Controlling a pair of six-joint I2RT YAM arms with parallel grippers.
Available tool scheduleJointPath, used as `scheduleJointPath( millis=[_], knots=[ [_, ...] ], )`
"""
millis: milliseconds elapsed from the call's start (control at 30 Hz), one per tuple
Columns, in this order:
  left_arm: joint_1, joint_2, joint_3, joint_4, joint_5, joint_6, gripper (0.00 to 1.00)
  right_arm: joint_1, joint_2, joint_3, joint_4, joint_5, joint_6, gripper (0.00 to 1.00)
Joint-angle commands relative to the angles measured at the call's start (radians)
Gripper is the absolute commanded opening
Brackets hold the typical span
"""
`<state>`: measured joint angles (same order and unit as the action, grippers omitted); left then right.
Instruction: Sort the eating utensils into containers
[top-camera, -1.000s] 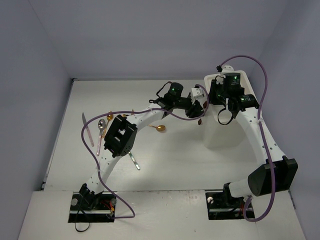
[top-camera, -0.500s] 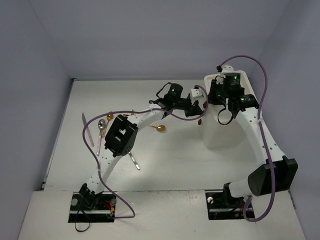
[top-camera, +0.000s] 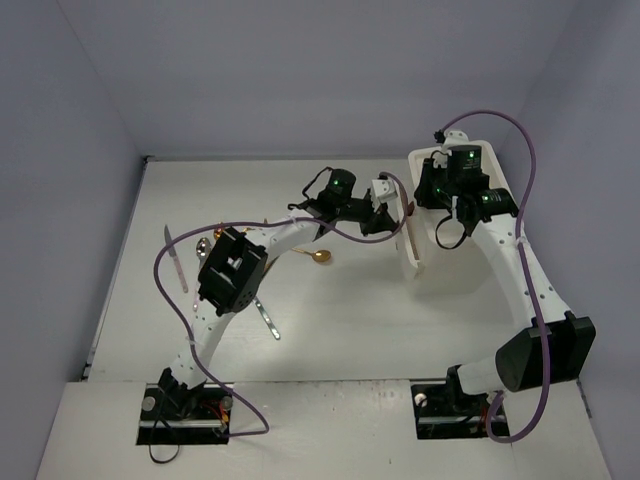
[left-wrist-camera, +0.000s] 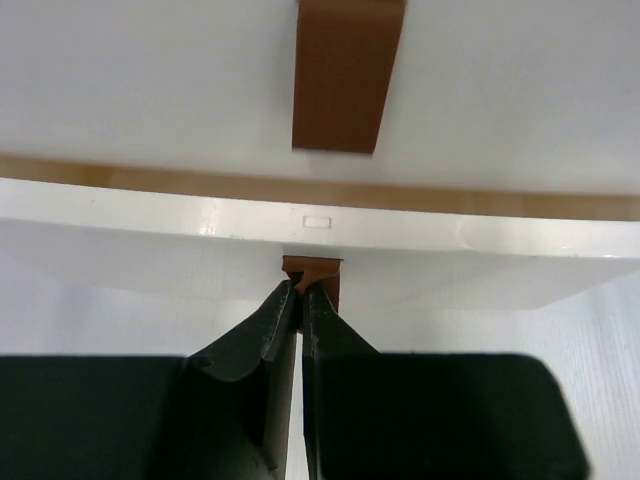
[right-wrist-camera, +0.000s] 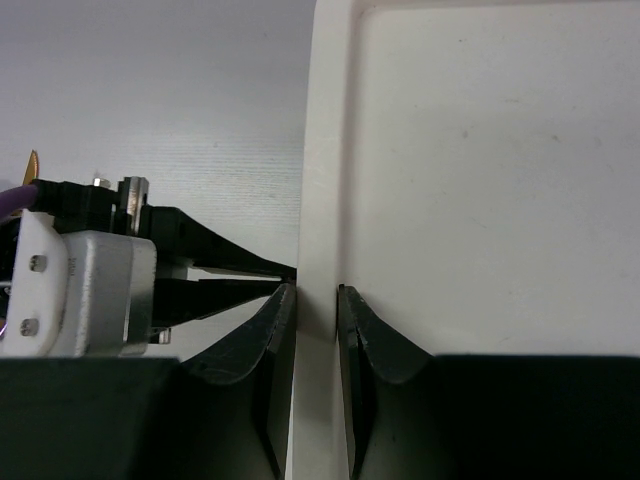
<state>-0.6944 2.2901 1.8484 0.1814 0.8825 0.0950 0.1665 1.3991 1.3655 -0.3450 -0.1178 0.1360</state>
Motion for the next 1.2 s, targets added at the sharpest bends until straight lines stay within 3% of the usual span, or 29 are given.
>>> scheduleJointPath(
  millis=[0,300,600,667,800,833,967,1033,1167],
  knots=[
    [0.059,-0.131,-0.065,0.024,0.007,0.039,0.00,-0.025,0.005,0.020,0.057,0.051,0.011,0.00],
    [0.111,-0.236,-0.239,0.023,0.019,0.063,0.00,-0.039,0.003,0.017,0.055,0.096,0.007,0.00],
    [0.145,-0.284,-0.308,0.023,0.025,0.070,0.00,-0.045,-0.002,0.012,0.056,0.102,0.007,0.00],
    [0.145,-0.286,-0.310,0.023,0.020,0.059,0.07,-0.045,-0.004,0.012,0.056,0.099,0.004,0.00],
    [0.145,-0.300,-0.324,0.023,0.006,0.045,0.34,-0.047,-0.009,0.014,0.057,0.096,-0.007,0.00],
    [0.145,-0.315,-0.338,0.023,-0.005,0.045,0.45,-0.046,-0.013,0.015,0.057,0.095,-0.008,0.03],
    [0.145,-0.380,-0.388,0.023,-0.067,0.052,0.67,-0.045,-0.021,0.031,0.056,0.062,-0.024,0.26],
    [0.147,-0.427,-0.417,0.020,-0.104,0.046,0.71,-0.045,-0.029,0.041,0.054,0.054,-0.033,0.42],
    [0.148,-0.552,-0.442,-0.060,-0.217,0.047,0.73,-0.046,-0.053,0.067,0.053,0.028,-0.049,0.60]
  ],
)
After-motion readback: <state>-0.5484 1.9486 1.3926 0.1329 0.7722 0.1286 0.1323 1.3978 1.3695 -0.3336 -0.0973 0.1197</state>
